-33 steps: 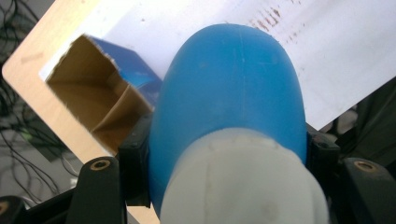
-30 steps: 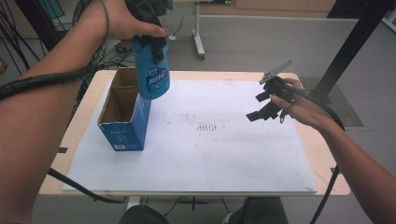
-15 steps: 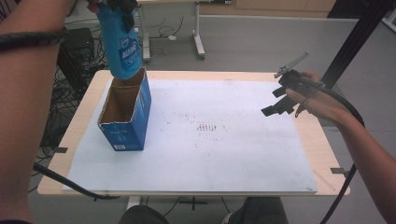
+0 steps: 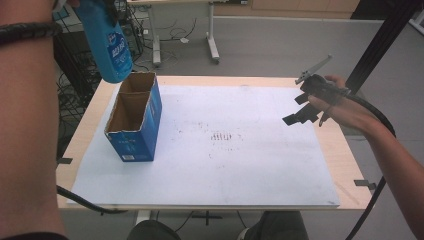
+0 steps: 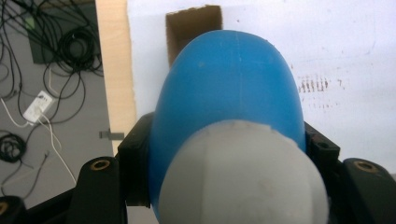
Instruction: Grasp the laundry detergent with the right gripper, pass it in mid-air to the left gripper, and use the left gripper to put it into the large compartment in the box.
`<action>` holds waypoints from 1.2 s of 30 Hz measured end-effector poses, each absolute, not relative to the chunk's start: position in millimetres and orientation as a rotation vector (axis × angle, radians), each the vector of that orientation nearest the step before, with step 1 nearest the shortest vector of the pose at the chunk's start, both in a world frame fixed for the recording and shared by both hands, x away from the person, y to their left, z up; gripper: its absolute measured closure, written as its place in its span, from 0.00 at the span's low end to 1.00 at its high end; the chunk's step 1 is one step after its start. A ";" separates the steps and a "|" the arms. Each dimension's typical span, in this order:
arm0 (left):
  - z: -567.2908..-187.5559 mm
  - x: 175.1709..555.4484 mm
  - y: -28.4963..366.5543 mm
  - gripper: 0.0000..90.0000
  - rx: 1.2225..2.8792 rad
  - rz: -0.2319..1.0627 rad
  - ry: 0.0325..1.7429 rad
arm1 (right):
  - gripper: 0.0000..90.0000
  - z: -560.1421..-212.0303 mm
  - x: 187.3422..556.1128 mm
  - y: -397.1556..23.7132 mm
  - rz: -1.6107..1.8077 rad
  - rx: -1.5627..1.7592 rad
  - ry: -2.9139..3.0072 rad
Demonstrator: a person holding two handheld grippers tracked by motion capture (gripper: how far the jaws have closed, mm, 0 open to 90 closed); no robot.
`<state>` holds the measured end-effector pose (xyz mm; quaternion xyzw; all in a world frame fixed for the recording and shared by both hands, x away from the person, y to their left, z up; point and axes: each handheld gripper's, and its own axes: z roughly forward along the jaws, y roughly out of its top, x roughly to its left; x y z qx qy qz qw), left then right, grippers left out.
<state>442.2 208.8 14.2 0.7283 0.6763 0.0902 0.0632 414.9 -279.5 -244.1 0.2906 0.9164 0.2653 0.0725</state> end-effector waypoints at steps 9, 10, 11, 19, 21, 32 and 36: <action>9.0 443.8 224.7 0.41 2.084 0.276 2.152 | 0.02 -241.4 414.3 -278.6 0.787 0.873 2.754; 7.3 444.2 226.1 0.41 2.074 0.272 2.161 | 0.02 -241.2 414.4 -278.3 0.787 0.871 2.755; 6.1 444.6 227.2 0.41 2.065 0.271 2.166 | 0.02 -240.9 414.4 -277.8 0.787 0.869 2.755; -0.3 447.1 231.7 0.41 2.034 0.272 2.185 | 0.02 -242.6 416.1 -277.2 0.784 0.862 2.761; -1.5 447.8 232.4 0.41 2.030 0.273 2.186 | 0.02 -243.0 416.5 -277.2 0.784 0.863 2.761; -11.3 450.8 234.6 0.41 2.011 0.275 2.199 | 0.02 -241.1 417.4 -277.4 0.772 0.864 2.751; -16.8 452.0 234.9 0.41 2.010 0.271 2.204 | 0.02 -240.1 417.2 -276.7 0.767 0.855 2.751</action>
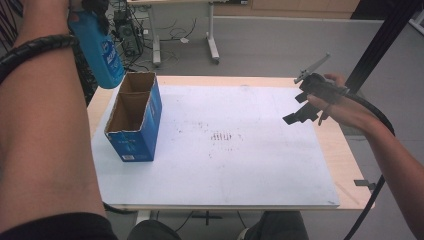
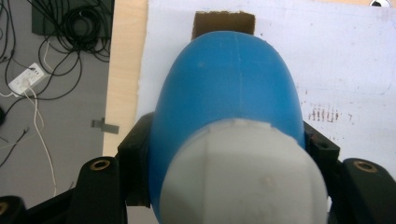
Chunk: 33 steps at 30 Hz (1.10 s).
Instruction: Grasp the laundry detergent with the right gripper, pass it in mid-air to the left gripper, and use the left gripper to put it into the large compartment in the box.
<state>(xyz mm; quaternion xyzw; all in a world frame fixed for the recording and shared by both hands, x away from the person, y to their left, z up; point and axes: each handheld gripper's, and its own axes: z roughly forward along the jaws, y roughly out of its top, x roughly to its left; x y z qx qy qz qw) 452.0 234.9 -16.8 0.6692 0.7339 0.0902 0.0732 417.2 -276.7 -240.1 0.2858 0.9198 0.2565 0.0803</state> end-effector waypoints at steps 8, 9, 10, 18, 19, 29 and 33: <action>-26.4 453.7 236.8 0.41 2.003 0.256 2.209 | 0.02 -241.9 417.2 -275.6 0.758 0.850 2.755; -27.7 453.9 237.1 0.41 2.001 0.255 2.208 | 0.02 -241.9 417.3 -275.5 0.756 0.852 2.755; -29.5 454.2 237.5 0.41 1.999 0.250 2.212 | 0.02 -242.1 417.4 -275.3 0.756 0.851 2.755; -45.7 455.9 240.6 0.41 2.004 0.216 2.224 | 0.02 -243.5 418.1 -274.3 0.755 0.849 2.759; -47.8 456.2 240.6 0.41 2.006 0.208 2.228 | 0.02 -243.8 418.1 -274.1 0.753 0.849 2.759; -66.1 457.2 243.0 0.41 2.005 0.177 2.232 | 0.02 -245.9 417.9 -273.2 0.753 0.846 2.763; -75.0 457.8 244.3 0.41 2.004 0.162 2.235 | 0.02 -247.1 418.3 -272.8 0.749 0.846 2.763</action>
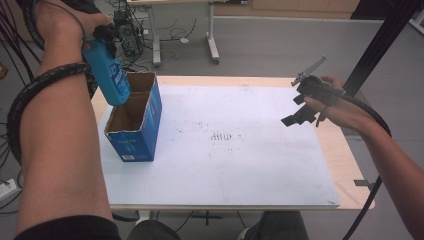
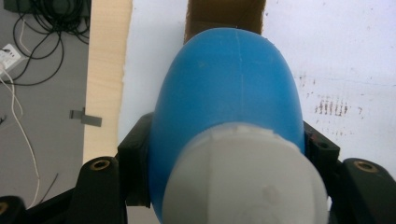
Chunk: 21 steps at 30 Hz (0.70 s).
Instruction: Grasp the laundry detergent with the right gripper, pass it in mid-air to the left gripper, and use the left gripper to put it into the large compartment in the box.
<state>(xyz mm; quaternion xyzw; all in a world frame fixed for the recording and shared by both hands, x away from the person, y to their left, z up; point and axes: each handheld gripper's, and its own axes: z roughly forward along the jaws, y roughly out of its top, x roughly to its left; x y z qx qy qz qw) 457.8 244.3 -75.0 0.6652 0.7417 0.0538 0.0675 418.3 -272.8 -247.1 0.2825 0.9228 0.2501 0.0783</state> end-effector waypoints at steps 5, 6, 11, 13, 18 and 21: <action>-90.1 459.8 245.1 0.41 2.009 0.137 2.240 | 0.02 -247.2 419.0 -271.7 0.742 0.839 2.767; -93.3 460.3 245.2 0.41 2.010 0.129 2.243 | 0.02 -247.3 418.9 -271.4 0.740 0.840 2.766; -108.2 463.1 244.7 0.41 2.021 0.105 2.242 | 0.02 -248.1 419.6 -271.0 0.734 0.839 2.767; -115.3 464.6 243.4 0.41 2.033 0.101 2.240 | 0.02 -248.4 419.8 -271.0 0.733 0.839 2.766; -129.7 466.9 241.0 0.41 2.046 0.086 2.249 | 0.02 -251.1 419.5 -270.6 0.734 0.841 2.767; -137.0 467.2 241.8 0.41 2.050 0.076 2.252 | 0.02 -252.4 419.4 -271.6 0.732 0.844 2.768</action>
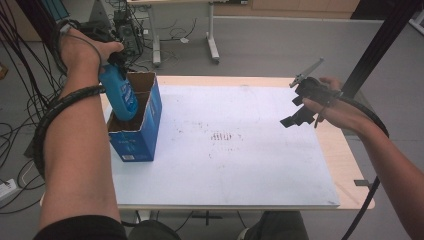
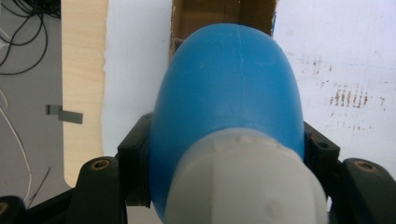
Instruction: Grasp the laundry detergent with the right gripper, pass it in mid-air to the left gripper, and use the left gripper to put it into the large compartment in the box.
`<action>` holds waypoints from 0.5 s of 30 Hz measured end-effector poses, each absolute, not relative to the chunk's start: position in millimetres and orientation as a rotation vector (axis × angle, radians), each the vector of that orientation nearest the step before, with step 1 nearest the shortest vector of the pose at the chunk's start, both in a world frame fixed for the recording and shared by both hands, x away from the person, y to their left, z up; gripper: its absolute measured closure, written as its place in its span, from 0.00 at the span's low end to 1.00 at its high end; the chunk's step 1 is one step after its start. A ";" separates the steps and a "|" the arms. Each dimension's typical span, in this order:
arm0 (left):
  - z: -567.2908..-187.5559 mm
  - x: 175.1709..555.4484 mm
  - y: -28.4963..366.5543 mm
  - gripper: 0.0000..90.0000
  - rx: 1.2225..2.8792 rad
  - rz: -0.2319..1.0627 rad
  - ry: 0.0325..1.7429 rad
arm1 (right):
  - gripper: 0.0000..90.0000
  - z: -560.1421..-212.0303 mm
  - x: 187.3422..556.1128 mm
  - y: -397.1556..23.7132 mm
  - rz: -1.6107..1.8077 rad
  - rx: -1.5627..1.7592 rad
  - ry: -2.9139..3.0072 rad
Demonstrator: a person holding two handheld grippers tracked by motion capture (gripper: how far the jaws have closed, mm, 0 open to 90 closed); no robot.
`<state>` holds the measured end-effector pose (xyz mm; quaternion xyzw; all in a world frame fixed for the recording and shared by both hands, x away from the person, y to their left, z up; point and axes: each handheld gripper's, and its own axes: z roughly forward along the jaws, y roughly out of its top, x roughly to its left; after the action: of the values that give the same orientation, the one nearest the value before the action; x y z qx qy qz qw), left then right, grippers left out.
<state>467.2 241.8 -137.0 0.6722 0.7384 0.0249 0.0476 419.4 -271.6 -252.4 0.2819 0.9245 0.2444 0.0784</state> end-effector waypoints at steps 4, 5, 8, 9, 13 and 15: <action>-146.3 467.0 241.7 0.41 2.059 0.076 2.251 | 0.02 -252.7 418.9 -272.7 0.734 0.844 2.760; -149.1 466.7 241.6 0.41 2.055 0.074 2.254 | 0.02 -252.7 418.9 -272.8 0.735 0.844 2.760; -158.0 466.0 241.7 0.41 2.060 0.068 2.256 | 0.02 -252.5 418.6 -272.5 0.737 0.843 2.759; -160.7 465.6 241.6 0.41 2.059 0.066 2.256 | 0.02 -252.5 418.6 -272.4 0.736 0.839 2.758; -170.6 465.4 240.2 0.41 2.074 0.070 2.251 | 0.02 -252.8 418.4 -272.1 0.740 0.836 2.755; -175.6 465.5 239.4 0.41 2.069 0.072 2.251 | 0.02 -253.0 418.2 -271.8 0.741 0.834 2.754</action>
<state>465.5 239.4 -175.6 0.6760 0.7354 0.0236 0.0414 418.2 -271.8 -253.0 0.2796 0.9235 0.2484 0.0852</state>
